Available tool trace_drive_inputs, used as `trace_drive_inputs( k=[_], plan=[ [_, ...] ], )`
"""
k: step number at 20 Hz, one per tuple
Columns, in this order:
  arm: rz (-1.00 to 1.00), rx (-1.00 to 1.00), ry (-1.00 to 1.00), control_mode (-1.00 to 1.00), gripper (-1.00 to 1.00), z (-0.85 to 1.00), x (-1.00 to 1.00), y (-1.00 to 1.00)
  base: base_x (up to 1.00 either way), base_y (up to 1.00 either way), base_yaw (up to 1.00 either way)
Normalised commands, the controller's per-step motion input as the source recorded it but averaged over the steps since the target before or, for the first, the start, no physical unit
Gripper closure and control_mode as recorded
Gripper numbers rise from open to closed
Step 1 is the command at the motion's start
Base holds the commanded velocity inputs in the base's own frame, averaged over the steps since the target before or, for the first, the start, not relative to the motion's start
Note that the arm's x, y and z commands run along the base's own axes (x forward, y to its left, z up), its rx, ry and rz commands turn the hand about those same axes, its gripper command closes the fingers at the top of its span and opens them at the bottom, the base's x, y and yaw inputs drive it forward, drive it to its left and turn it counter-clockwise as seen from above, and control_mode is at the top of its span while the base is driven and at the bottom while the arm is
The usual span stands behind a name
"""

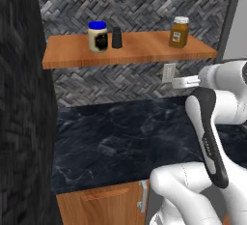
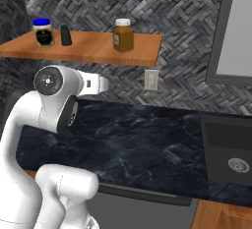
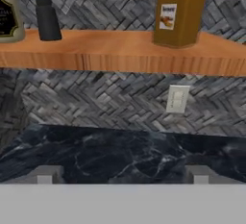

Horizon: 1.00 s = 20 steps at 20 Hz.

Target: Collect the turmeric, mayonnaise, and shaker from the cabinet and place them next to the stove.

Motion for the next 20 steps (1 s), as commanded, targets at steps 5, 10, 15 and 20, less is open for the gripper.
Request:
trace_drive_inputs(
  k=[5,10,15,20],
  plan=[
    [-0.08,0.00,-0.36,-1.00,-1.00,0.90,0.00,-0.41,0.00,0.00,0.00],
    [-0.10,0.00,-0.23,-1.00,-1.00,0.64,0.00,-0.24,0.00,0.00,0.00],
    [-0.03,0.00,-0.04,-1.00,-1.00,0.03,0.01,0.00,0.00,0.00,0.00],
    [0.00,0.00,0.01,-1.00,-1.00,0.17,0.25,0.00,0.00,0.00,0.00]
  ],
)
